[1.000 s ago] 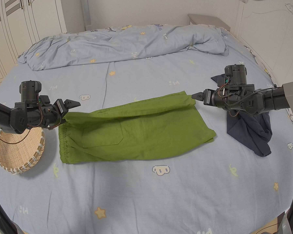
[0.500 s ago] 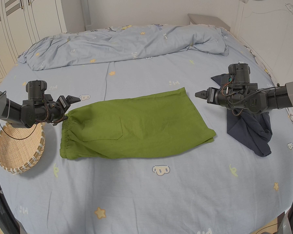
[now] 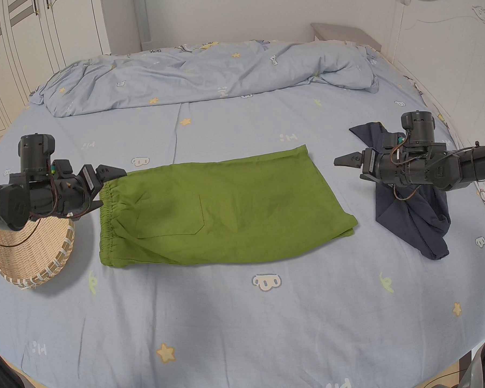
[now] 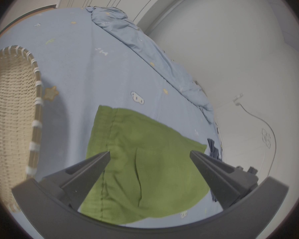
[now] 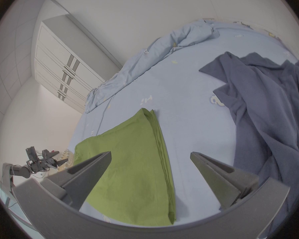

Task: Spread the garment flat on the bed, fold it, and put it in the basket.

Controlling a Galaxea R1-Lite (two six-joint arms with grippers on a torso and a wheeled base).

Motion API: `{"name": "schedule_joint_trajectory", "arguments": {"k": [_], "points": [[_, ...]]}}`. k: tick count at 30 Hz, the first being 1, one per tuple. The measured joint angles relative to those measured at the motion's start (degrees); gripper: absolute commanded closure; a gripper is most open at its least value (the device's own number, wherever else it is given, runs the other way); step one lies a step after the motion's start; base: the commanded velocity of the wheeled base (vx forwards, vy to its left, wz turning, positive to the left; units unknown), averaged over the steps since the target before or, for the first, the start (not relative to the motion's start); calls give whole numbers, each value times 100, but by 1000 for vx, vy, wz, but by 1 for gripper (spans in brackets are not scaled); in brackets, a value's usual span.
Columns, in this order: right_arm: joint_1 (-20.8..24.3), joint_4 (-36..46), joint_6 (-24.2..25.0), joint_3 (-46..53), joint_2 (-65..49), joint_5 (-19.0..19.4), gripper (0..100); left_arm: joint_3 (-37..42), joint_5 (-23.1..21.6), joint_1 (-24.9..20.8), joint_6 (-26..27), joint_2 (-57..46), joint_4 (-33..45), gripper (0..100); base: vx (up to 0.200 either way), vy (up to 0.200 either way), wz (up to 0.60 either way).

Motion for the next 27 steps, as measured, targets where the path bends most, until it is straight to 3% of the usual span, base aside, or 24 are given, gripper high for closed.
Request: {"name": "schedule_joint_trajectory", "arguments": {"k": [6,16,27], "points": [[-218,20,13,129,-133,271,0,837,-178,33,736,-210,-258,0,0,0,0],[-256,22,9,184,-205,328,0,1129,-216,60,823,488,-1161,0,0,0,0],[-201,17,0,190,-212,329,0,1108,-205,160,1122,883,-1254,0,0,0,0]]}}
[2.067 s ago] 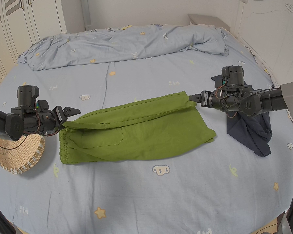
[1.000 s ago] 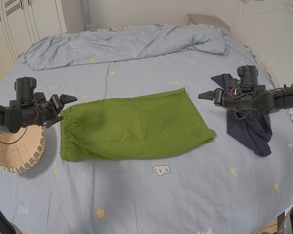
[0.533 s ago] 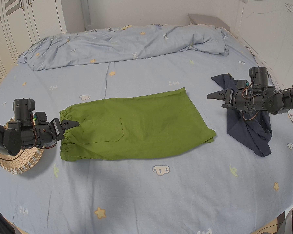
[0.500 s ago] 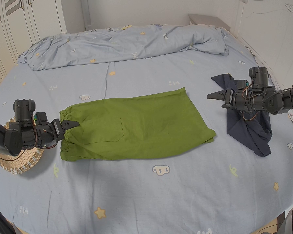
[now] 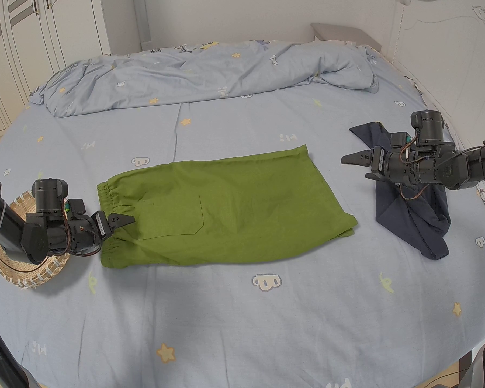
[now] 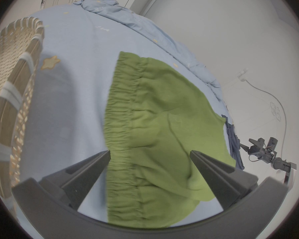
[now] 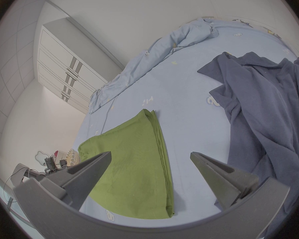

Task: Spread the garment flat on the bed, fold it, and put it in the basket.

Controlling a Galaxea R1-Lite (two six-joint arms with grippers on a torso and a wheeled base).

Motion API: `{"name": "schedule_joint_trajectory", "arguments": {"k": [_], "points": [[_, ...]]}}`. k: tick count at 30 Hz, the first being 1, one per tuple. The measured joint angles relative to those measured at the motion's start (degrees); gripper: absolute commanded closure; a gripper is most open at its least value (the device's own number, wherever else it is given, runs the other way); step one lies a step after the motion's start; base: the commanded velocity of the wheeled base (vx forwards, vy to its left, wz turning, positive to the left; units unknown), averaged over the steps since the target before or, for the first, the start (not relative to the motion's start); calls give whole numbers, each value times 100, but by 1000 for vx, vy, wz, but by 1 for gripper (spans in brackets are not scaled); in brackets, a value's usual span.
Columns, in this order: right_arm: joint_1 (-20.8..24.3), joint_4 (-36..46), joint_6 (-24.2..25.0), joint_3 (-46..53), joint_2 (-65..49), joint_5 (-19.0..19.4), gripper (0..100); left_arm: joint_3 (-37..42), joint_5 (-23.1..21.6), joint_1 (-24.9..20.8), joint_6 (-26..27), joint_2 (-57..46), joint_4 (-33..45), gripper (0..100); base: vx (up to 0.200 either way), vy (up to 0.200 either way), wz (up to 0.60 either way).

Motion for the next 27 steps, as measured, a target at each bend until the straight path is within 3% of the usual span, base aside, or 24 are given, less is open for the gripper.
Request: {"name": "schedule_joint_trajectory", "arguments": {"k": [9,20,21,27], "points": [[27,0,2,6,2,0,0,-17,-28,113,33,30,-5,0,0,0,0],[24,-9,0,11,5,-6,0,-277,-33,-146,-50,396,-197,0,0,0,0],[22,-9,0,11,5,-9,0,-307,-33,-163,-63,427,-213,100,0,0,0],[22,-20,-6,16,16,-9,0,-397,-23,-221,-162,518,-205,100,0,0,0]]}}
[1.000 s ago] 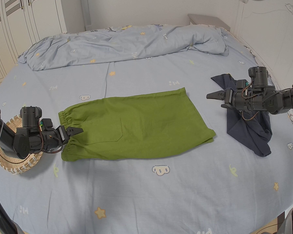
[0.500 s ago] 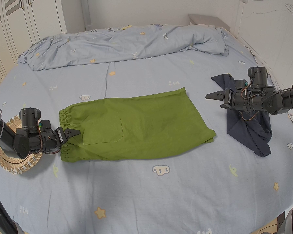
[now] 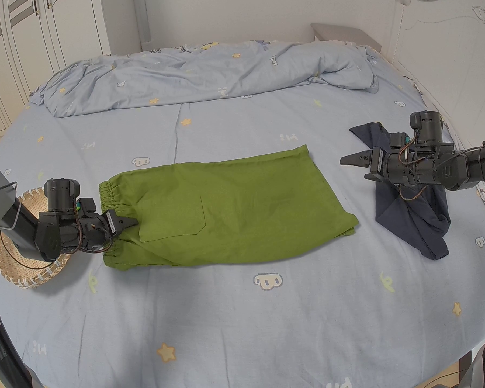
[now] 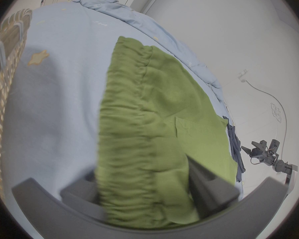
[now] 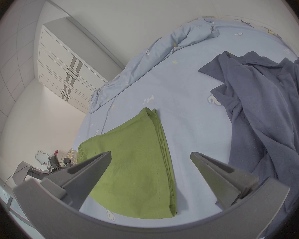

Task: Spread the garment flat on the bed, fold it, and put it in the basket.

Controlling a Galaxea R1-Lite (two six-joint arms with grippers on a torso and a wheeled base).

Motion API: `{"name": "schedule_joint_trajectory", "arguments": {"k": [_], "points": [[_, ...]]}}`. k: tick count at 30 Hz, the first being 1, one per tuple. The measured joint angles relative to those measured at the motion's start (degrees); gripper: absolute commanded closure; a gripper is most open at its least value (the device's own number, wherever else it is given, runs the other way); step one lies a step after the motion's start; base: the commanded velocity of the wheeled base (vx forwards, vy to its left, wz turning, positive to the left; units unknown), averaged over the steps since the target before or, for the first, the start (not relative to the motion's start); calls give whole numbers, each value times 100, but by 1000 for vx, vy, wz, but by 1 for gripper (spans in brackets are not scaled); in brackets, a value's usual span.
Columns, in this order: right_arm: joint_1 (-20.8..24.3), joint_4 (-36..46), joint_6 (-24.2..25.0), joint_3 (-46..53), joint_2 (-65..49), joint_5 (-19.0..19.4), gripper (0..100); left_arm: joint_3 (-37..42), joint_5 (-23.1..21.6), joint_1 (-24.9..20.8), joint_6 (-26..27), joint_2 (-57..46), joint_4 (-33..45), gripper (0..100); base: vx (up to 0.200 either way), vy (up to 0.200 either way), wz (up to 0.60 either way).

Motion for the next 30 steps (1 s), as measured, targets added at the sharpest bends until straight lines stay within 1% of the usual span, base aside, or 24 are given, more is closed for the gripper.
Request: {"name": "schedule_joint_trajectory", "arguments": {"k": [10,16,30], "points": [[-11,24,-11,85,150,-26,0,28,4,-85,-18,-144,7,100,0,0,0],[-30,38,-238,441,254,-24,0,74,9,-96,-79,-463,-4,100,0,0,0],[361,49,-251,686,463,0,0,96,15,-83,-87,-667,-11,100,0,0,0]]}}
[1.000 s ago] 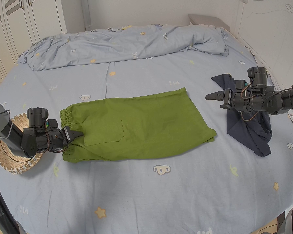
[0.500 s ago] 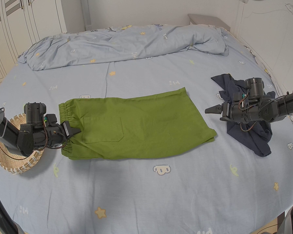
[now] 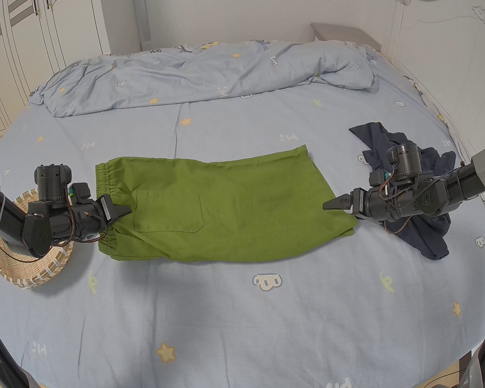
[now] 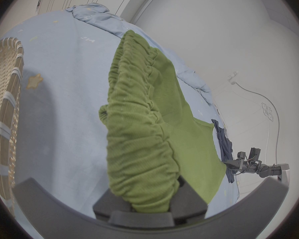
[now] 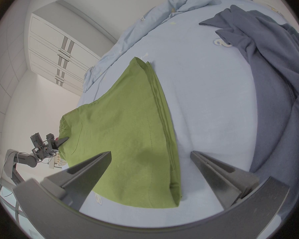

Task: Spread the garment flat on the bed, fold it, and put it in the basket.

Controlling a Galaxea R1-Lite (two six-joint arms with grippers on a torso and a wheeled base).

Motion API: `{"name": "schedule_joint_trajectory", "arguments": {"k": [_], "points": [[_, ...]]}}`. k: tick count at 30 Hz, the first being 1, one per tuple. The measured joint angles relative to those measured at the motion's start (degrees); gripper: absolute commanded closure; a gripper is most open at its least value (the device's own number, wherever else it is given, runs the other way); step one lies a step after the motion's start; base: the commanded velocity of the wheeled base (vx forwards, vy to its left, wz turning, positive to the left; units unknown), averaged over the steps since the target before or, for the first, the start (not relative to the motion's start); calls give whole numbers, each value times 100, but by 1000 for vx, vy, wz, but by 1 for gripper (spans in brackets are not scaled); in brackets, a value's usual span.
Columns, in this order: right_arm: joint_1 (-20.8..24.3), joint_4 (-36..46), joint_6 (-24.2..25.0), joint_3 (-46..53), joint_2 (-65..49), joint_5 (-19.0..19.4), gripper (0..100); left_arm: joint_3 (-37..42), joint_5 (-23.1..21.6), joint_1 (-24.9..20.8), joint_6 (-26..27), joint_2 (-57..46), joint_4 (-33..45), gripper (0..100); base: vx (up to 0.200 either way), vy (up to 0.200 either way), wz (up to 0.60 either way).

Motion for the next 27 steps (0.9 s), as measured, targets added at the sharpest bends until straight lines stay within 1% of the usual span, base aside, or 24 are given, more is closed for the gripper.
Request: {"name": "schedule_joint_trajectory", "arguments": {"k": [12,13,19,27], "points": [[193,-22,7,100,96,-4,0,5,7,-6,20,5,-4,100,0,0,0],[216,-22,7,102,100,-9,100,5,7,-6,22,5,-4,100,0,0,0],[246,-24,-9,138,119,-2,100,5,7,-6,32,7,-4,100,0,0,0],[174,-13,-15,139,122,9,100,5,7,-6,38,22,-4,100,0,0,0]]}}
